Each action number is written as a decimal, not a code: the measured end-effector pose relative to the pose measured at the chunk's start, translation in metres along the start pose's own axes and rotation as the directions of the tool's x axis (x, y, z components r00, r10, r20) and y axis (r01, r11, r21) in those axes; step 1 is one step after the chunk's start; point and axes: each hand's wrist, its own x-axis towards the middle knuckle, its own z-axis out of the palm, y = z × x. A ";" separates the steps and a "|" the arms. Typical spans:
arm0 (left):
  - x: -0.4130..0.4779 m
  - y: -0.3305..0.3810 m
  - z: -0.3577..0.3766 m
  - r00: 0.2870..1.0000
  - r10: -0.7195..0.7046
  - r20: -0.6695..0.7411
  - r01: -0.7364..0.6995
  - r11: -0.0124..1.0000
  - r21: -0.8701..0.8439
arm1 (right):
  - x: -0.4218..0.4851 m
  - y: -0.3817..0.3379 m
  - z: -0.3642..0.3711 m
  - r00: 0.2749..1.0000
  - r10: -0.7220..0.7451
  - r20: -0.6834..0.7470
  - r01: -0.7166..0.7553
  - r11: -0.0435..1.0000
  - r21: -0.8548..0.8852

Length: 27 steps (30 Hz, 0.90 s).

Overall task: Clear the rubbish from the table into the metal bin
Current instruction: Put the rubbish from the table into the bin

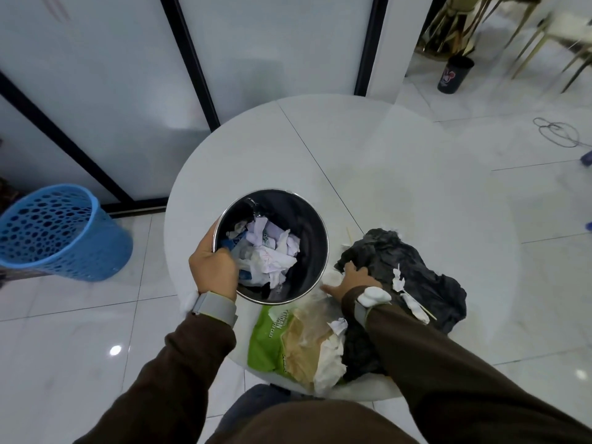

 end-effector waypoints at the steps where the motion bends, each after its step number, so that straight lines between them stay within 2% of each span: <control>1: -0.004 -0.001 0.003 1.000 0.002 -0.015 -0.003 1.000 -0.010 | 0.003 0.001 0.003 1.000 -0.016 0.010 0.016 1.000 -0.003; 7: -0.010 -0.004 0.003 0.999 -0.005 -0.052 0.003 1.000 -0.027 | 0.007 0.003 0.009 0.990 -0.122 0.074 0.118 0.992 0.053; 10: -0.014 -0.005 0.000 0.999 -0.004 -0.050 0.003 1.000 -0.030 | 0.011 0.006 0.008 0.988 -0.132 0.076 0.124 0.987 0.101; 14: -0.011 -0.011 -0.004 0.999 -0.011 -0.050 0.011 1.000 -0.014 | 0.011 0.012 0.006 0.994 -0.096 -0.057 0.105 0.973 0.203; 18: -0.010 -0.014 -0.008 0.999 -0.024 -0.030 0.024 1.000 -0.008 | 0.001 0.023 -0.007 0.974 -0.095 -0.207 0.163 0.926 0.340; 27: -0.004 -0.005 -0.003 1.000 -0.009 0.018 0.009 1.000 0.009 | -0.035 0.022 -0.053 0.855 -0.015 -0.518 0.316 0.808 0.498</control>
